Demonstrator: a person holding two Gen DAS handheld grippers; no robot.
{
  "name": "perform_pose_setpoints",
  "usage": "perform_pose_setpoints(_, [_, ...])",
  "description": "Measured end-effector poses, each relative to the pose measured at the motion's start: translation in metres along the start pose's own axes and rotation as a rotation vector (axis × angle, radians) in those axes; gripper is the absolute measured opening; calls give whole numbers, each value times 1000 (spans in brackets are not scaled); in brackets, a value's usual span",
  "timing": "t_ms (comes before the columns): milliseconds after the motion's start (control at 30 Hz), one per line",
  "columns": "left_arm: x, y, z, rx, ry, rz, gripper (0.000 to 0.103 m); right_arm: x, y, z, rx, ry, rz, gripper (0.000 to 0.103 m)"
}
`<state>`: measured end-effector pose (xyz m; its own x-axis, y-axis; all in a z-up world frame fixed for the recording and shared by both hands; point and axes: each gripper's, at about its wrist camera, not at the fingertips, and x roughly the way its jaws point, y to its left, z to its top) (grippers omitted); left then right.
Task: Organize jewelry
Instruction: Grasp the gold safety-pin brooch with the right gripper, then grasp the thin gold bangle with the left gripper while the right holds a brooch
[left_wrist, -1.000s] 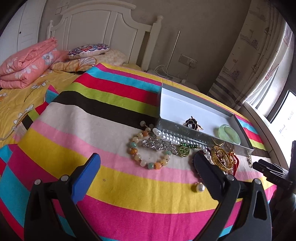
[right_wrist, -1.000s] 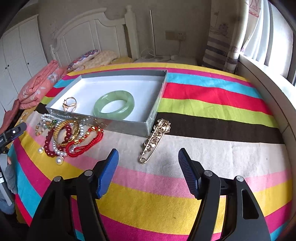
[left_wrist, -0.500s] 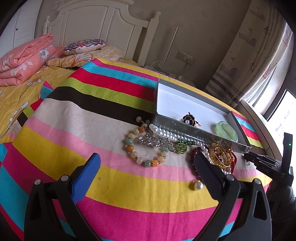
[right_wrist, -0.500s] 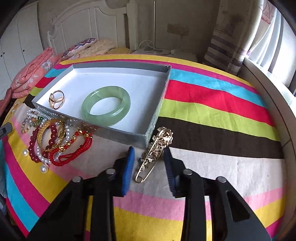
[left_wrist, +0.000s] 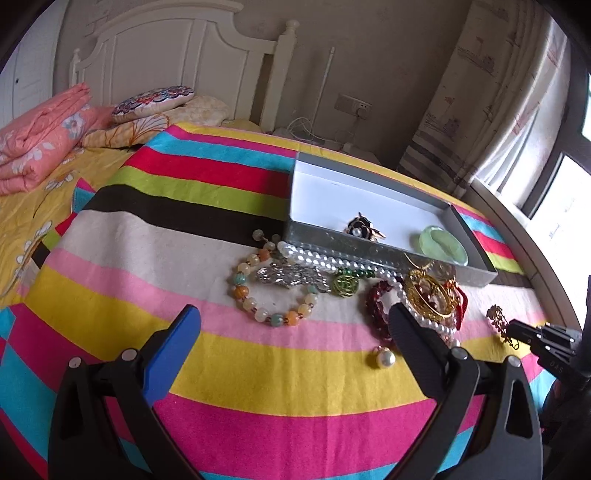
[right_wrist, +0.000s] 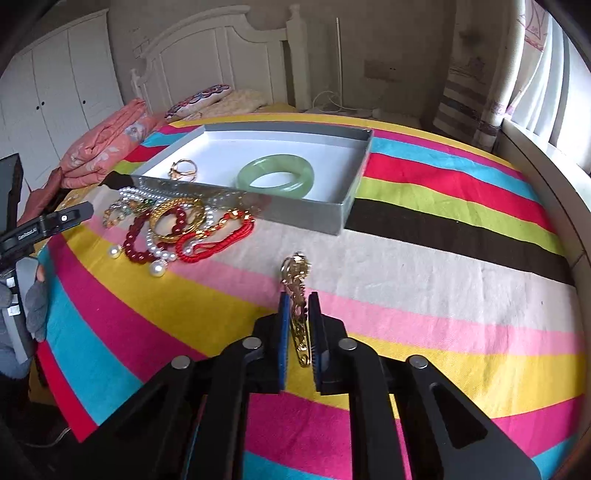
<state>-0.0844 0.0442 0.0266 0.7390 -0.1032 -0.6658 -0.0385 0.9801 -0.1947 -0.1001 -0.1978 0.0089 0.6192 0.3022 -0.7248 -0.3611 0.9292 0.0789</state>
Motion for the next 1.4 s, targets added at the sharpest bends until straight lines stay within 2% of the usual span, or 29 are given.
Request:
perform_pose_setpoints(200, [1,-57,0,185,12,-49,99,2,16,-4,-42,11,27,10])
perform_pose_setpoints(333, [21,-91,8,288,43,-59,95,1,10,-4,-6,10,52,10])
perform_pose_setpoints(400, [37,-99,11,318,84,-66,76,0,6,-5,13,10,51,10])
perform_pose_setpoints(467, [51,-105,13,332,110,-69,66,0,5,-5,16,9,56,10])
perform_pose_setpoints(733, [72,-115,23,381,120,-58,35,0,4,-5,18,11,70,10])
perform_pose_setpoints(800, [71,-113,25,392,108,-63,17,0,3,-5,21,11,74,10])
perform_pose_setpoints(867, [68,-111,28,391,107,-101,9,0,3,-5,22,11,75,10])
perform_pose_setpoints(1000, [63,-112,34,396,89,-97,11,1,3,-5,22,11,75,10])
perform_pose_setpoints(1067, [66,-115,34,408,121,-115,13,0,3,-5,22,11,73,10])
perform_pose_setpoints(1167, [74,-121,26,466,178,-103,13,1,3,-5,25,10,74,10])
perform_pose_setpoints(1200, [74,-122,23,479,172,-89,15,1,3,-5,27,10,75,10])
perform_pose_setpoints(1333, [78,-118,16,481,255,-98,19,1,2,-5,34,8,75,10])
perform_pose_setpoints(1400, [74,-117,11,504,247,-93,19,1,2,-5,34,8,76,10])
